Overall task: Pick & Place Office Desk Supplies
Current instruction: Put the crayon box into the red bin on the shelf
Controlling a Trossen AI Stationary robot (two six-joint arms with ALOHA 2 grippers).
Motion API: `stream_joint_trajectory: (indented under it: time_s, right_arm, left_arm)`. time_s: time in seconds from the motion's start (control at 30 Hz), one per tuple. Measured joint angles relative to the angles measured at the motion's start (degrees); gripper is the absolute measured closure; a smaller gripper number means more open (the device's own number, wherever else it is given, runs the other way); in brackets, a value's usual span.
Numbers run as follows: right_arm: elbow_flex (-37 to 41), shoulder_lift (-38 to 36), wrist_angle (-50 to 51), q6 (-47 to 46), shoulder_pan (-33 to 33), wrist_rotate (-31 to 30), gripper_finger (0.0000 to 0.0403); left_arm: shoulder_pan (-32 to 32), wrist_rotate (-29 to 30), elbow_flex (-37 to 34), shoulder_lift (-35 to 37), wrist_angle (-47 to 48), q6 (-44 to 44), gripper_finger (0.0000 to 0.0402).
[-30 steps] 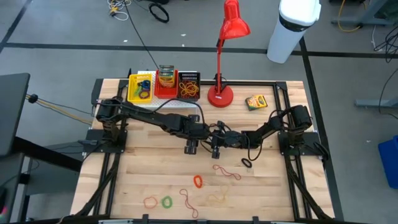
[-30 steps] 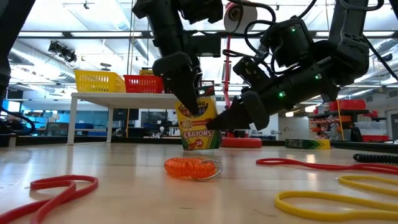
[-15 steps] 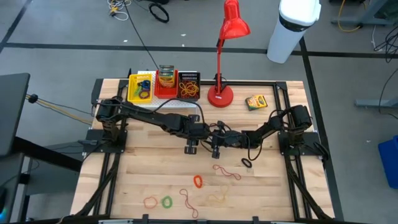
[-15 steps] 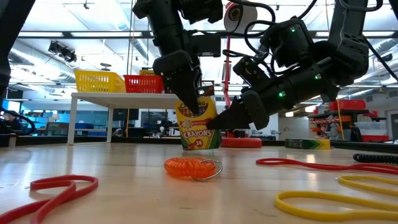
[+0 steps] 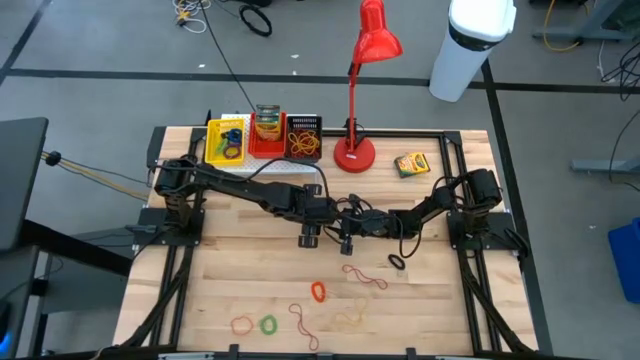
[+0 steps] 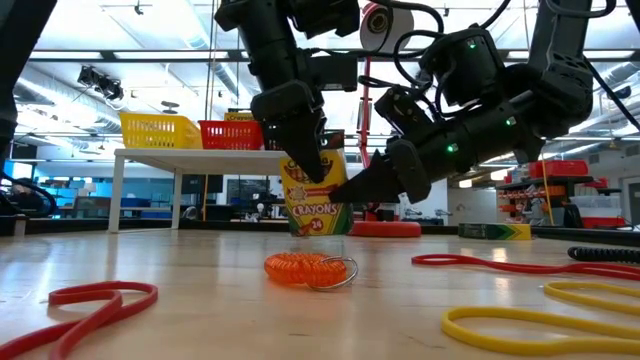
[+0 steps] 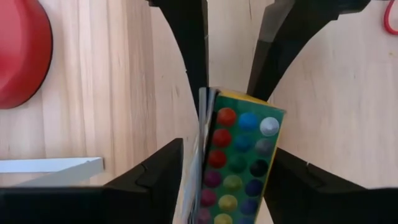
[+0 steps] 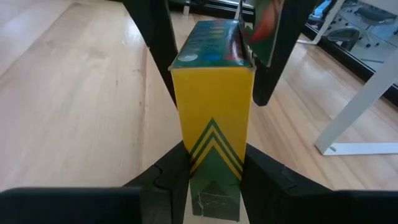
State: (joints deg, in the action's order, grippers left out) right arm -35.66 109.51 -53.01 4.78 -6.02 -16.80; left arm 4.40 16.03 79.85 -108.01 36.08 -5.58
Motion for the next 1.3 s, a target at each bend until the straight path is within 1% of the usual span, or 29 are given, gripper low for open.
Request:
stream_joint_trajectory:
  time_s: [0.1, 0.33, 0.43, 0.57, 0.63, 0.7, 0.9, 1.03, 1.17, 1.23, 1.3]
  right_arm:
    - [0.0, 0.0, 0.04, 0.0, 0.02, -0.04, 0.0278]
    - [0.0, 0.0, -0.06, 0.0, 0.04, 0.78, 0.0278]
    - [0.0, 0.0, -0.27, -0.06, 0.02, 0.74, 0.0278]
    - [0.0, 0.0, -0.46, -1.15, 0.0, -0.75, 0.0276]
    - [0.0, 0.0, -0.64, -1.43, 0.02, -1.01, 0.0263]
    - [-0.01, -0.01, -1.33, -1.89, -0.01, -1.17, 0.024]
    - [0.75, -0.87, -1.05, -3.08, -0.02, -1.55, 0.0146]
    - [2.29, -3.18, 0.73, -3.26, -0.02, -1.86, 0.0097]
    - [4.81, -6.61, 1.36, -3.06, -0.04, -4.58, 0.0075]
    - [5.96, -8.61, 1.81, -3.04, -0.02, -5.36, 0.0075]
    - [7.21, -10.41, 2.24, -3.03, -0.02, -6.13, 0.0083]
  left_arm:
    - [-0.02, 0.0, 0.0, 0.0, 0.06, -0.29, 0.0214]
    - [0.02, -0.3, 0.0, 0.0, 0.26, -1.16, 0.0274]
    - [0.02, -0.17, 0.0, 0.0, 0.26, -1.57, 0.028]
    - [0.0, -0.13, 0.0, 0.0, 0.23, -2.39, 0.028]
    - [0.0, 0.46, 0.0, 0.0, 0.22, -2.75, 0.028]
    - [-0.02, 0.95, 0.0, 0.0, 0.64, -2.8, 0.028]
    - [-0.44, 1.31, -0.02, -0.01, 3.03, -2.63, 0.028]
    - [-0.26, 1.97, -0.02, 0.25, 3.56, -2.6, 0.0281]
    - [-0.28, 1.99, -0.02, 1.94, 4.6, -2.56, 0.0281]
    - [-0.26, 1.98, -0.02, 2.92, 4.91, -2.33, 0.0281]
    - [-0.26, 1.35, -0.02, 4.39, 5.97, -2.28, 0.0281]
